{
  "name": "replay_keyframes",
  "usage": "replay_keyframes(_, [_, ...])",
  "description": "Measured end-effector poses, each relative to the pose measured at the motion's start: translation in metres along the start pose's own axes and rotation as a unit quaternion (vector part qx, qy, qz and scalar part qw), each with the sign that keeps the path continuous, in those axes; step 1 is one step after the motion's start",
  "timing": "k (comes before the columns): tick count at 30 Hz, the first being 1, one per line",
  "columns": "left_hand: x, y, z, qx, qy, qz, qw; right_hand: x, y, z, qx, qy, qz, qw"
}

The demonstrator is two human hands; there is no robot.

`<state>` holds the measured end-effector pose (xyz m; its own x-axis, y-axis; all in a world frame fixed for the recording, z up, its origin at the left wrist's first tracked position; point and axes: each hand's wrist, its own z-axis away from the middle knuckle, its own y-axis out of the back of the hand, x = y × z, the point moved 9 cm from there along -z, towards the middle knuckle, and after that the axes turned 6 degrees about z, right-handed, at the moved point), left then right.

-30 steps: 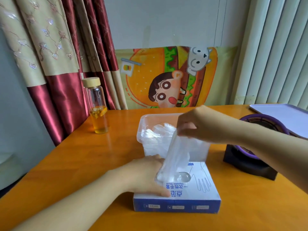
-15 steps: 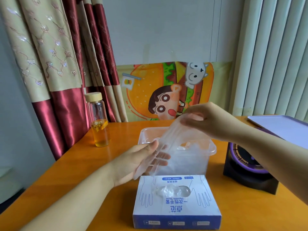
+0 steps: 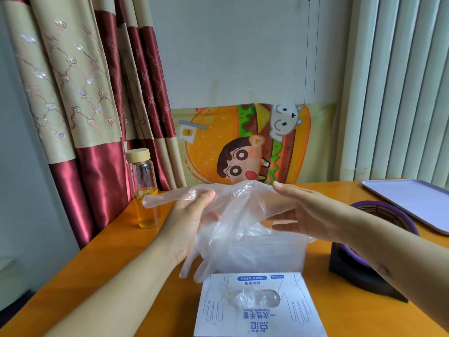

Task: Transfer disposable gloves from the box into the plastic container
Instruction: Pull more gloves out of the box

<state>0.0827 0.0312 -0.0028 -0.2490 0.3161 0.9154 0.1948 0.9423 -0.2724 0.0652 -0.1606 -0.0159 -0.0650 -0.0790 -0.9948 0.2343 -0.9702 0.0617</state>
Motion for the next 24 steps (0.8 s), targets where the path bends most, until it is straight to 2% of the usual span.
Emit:
replay_keyframes(2, [0.009,-0.001,-0.003,-0.011,-0.035,-0.07,0.997,-0.004,-0.003,-0.003,-0.006,0.03,-0.05,0.998])
replay_keyframes(5, [0.027,-0.01,-0.009,-0.04,-0.102,-0.147,0.983,-0.034,0.001,-0.002,0.035,0.135,-0.105,0.985])
replay_keyframes(7, [0.037,-0.012,-0.014,-0.05,-0.129,-0.166,0.976,-0.057,0.004,0.003,0.054,0.212,-0.083,0.972])
replay_keyframes(9, [0.038,-0.009,-0.026,-0.051,-0.123,-0.189,0.973,-0.073,0.004,0.005,0.058,0.249,-0.025,0.966])
replay_keyframes(12, [0.024,0.006,-0.052,-0.048,-0.074,-0.225,0.97,-0.071,0.011,-0.002,0.097,0.23,0.157,0.956])
replay_keyframes(15, [-0.007,0.048,-0.079,0.025,0.012,-0.229,0.973,-0.048,0.025,-0.018,0.153,0.165,0.391,0.892])
replay_keyframes(17, [-0.015,0.08,-0.081,0.11,0.044,-0.279,0.953,-0.027,0.031,-0.033,0.149,0.117,0.482,0.856])
replay_keyframes(19, [-0.005,0.088,-0.077,0.155,0.008,-0.359,0.92,-0.006,0.034,-0.049,0.126,0.077,0.537,0.83])
replay_keyframes(20, [0.006,0.079,-0.076,0.151,-0.046,-0.393,0.906,0.002,0.036,-0.056,0.117,0.06,0.563,0.816])
replay_keyframes(22, [0.021,0.035,-0.071,0.051,-0.154,-0.452,0.877,0.013,0.036,-0.067,0.099,0.033,0.612,0.784])
replay_keyframes(24, [0.005,-0.017,-0.065,-0.115,-0.156,-0.524,0.829,0.021,0.033,-0.075,0.076,0.008,0.668,0.74])
